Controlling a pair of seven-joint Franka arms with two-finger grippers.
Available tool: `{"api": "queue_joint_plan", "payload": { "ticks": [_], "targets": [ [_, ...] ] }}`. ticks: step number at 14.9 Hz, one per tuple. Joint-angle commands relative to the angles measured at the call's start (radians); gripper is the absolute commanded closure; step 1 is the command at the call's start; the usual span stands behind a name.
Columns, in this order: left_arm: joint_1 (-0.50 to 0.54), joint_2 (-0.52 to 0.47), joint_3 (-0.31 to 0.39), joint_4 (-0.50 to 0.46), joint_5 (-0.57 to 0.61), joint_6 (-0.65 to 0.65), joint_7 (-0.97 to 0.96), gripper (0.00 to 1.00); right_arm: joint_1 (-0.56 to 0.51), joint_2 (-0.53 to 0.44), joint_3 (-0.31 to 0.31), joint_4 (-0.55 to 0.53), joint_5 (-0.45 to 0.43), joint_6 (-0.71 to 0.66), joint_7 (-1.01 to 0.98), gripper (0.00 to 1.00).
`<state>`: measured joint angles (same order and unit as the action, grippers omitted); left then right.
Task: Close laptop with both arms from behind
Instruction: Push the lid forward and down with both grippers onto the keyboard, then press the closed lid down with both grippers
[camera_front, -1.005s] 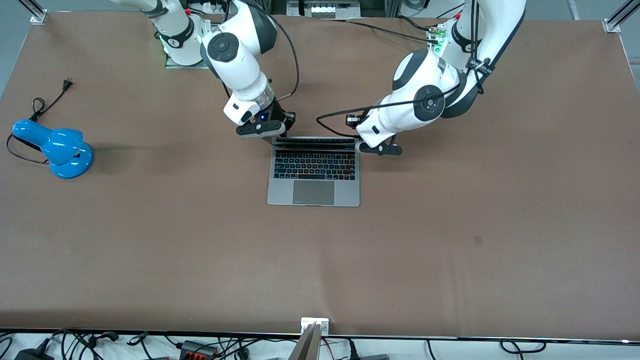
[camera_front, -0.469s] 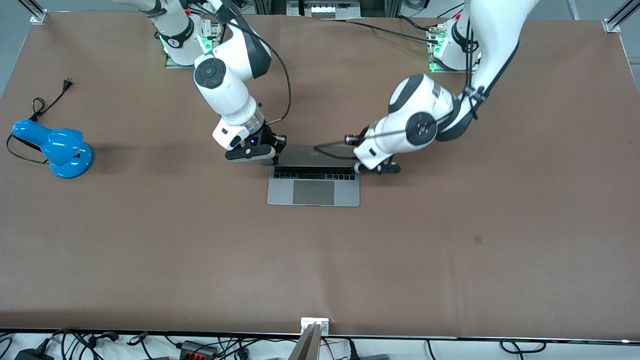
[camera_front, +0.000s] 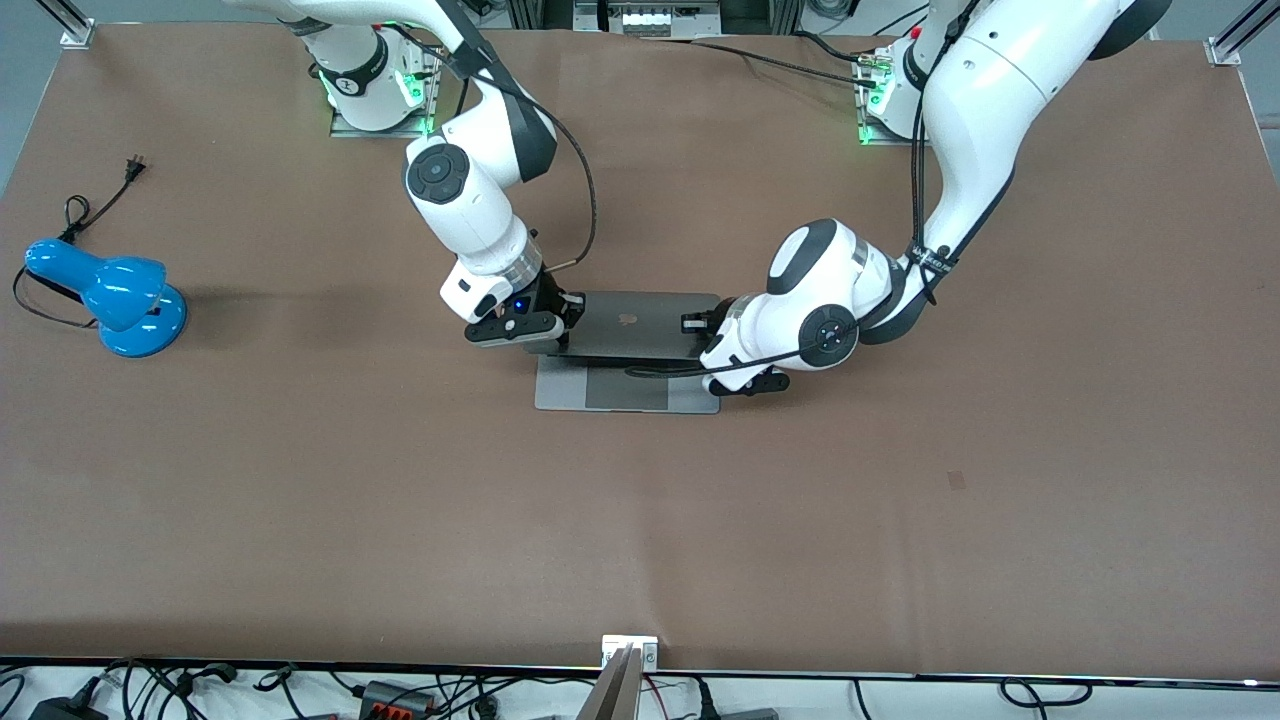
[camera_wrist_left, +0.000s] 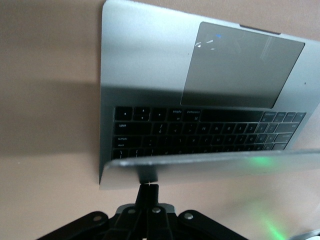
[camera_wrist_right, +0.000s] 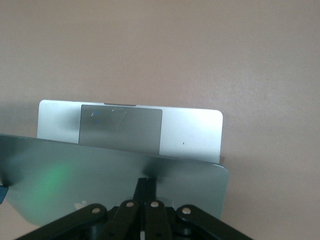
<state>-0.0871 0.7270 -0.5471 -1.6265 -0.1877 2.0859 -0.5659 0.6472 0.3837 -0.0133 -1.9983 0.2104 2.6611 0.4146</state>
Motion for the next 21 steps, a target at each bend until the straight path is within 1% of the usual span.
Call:
{"api": "queue_joint_plan", "payload": {
  "ticks": [1,3,5,11,14,19,21],
  "targets": [
    [-0.020,0.046,0.012,0.068,0.042,-0.027,-0.023,0.99,-0.004,0.041,0.004,0.027,-0.003,0.045,-0.016,1.00],
    [-0.025,0.077,0.019,0.100,0.048,-0.029,-0.023,0.99,-0.001,0.070,0.004,0.030,-0.003,0.097,-0.016,1.00],
    [-0.037,0.095,0.026,0.109,0.079,-0.029,-0.023,0.99,-0.001,0.092,0.004,0.036,-0.003,0.111,-0.016,1.00],
    [-0.063,0.167,0.042,0.157,0.080,-0.027,-0.023,0.99,0.009,0.172,0.004,0.053,-0.003,0.201,-0.016,1.00],
    [-0.105,0.179,0.088,0.163,0.077,-0.024,-0.023,0.99,0.011,0.191,0.004,0.055,-0.003,0.207,-0.016,1.00],
    [-0.125,0.193,0.102,0.174,0.079,-0.018,-0.025,0.99,0.022,0.250,0.004,0.055,-0.003,0.289,-0.016,1.00],
    [-0.125,0.192,0.102,0.174,0.080,-0.018,-0.025,0.99,0.028,0.259,0.004,0.055,-0.003,0.298,-0.016,1.00]
  ]
}}
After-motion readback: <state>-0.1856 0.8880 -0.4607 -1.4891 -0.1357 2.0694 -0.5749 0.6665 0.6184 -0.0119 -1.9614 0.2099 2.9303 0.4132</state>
